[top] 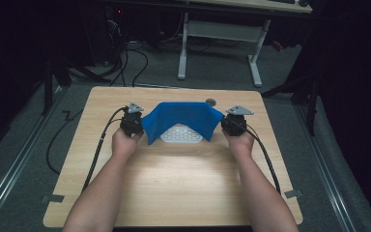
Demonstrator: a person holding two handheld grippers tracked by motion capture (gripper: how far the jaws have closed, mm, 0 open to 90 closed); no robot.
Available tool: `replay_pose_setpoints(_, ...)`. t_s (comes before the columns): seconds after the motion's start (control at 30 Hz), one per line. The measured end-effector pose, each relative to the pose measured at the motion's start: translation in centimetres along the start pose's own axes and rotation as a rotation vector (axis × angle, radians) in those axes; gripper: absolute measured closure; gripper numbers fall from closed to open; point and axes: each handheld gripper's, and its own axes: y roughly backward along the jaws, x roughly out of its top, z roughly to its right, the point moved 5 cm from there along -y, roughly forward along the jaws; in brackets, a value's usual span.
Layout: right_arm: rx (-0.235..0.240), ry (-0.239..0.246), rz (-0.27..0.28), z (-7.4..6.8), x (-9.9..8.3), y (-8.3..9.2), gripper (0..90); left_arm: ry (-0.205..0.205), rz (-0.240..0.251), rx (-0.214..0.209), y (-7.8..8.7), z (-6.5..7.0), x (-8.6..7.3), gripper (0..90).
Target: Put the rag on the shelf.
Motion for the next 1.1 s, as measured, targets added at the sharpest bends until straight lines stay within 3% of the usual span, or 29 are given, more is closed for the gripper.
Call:
replay_pose_setpoints(0.33,0.016,-0.013,-0.024,-0.6,-1.5,-0.2,89.1,0.015,-0.012,-0.005,-0.3,0.2,-0.7,89.0)
replay_pose_setpoints(0.7,0.026,-0.011,-0.033,-1.0,-1.5,-0.4,88.3,0.024,-0.013,-0.002,0.1,0.0,-1.0,88.6)
replay_pose_setpoints(0.77,0.016,-0.001,-0.042,-1.1,-1.5,-0.3,77.9,0.025,-0.011,-0.001,0.2,0.0,-1.0,85.4)
replay_pose_setpoints(0.93,-0.001,-0.024,-0.033,-0.6,-1.2,0.3,71.6,0.018,0.001,0.039,0.6,0.0,-0.6,70.6)
replay_pose_setpoints(1.1,-0.021,-0.034,-0.016,-0.2,-0.6,1.1,65.8,0.058,0.039,0.064,1.5,-0.5,-0.5,61.8)
